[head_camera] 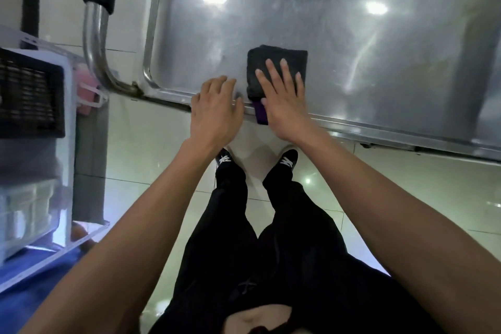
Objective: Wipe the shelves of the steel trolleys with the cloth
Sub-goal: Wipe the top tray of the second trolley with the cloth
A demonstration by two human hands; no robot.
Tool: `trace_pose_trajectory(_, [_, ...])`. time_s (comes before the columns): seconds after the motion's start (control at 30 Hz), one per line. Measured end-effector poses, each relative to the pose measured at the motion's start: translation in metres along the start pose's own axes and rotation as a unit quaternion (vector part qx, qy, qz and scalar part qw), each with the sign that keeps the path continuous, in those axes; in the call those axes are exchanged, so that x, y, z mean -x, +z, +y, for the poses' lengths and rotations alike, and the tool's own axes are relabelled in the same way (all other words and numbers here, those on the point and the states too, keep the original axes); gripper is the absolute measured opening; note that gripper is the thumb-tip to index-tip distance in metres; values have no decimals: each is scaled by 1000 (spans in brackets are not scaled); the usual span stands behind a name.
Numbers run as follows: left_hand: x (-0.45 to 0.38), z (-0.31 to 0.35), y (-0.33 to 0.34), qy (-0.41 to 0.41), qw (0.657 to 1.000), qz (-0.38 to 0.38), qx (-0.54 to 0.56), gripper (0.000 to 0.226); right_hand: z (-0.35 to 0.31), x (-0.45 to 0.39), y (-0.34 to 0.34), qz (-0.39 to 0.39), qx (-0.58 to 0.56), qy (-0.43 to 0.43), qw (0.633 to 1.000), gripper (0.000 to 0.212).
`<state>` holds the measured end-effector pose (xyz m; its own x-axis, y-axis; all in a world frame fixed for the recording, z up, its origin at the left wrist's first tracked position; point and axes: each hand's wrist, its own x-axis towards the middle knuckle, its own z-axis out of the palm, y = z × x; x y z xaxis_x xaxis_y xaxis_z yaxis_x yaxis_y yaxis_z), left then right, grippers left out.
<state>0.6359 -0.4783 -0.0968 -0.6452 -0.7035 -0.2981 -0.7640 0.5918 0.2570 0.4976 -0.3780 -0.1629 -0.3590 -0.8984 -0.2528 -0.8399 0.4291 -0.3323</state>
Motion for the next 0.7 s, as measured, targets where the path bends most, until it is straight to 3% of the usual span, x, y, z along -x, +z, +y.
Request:
trace_pose_trajectory(0.3, [9, -94, -19, -32, 999, 26, 13, 46, -80, -51, 13, -12, -13, -40, 999, 67])
trace_pose_trajectory(0.7, [12, -148, -35, -18, 994, 47, 101, 57, -177, -122, 28, -33, -32, -98, 994, 63])
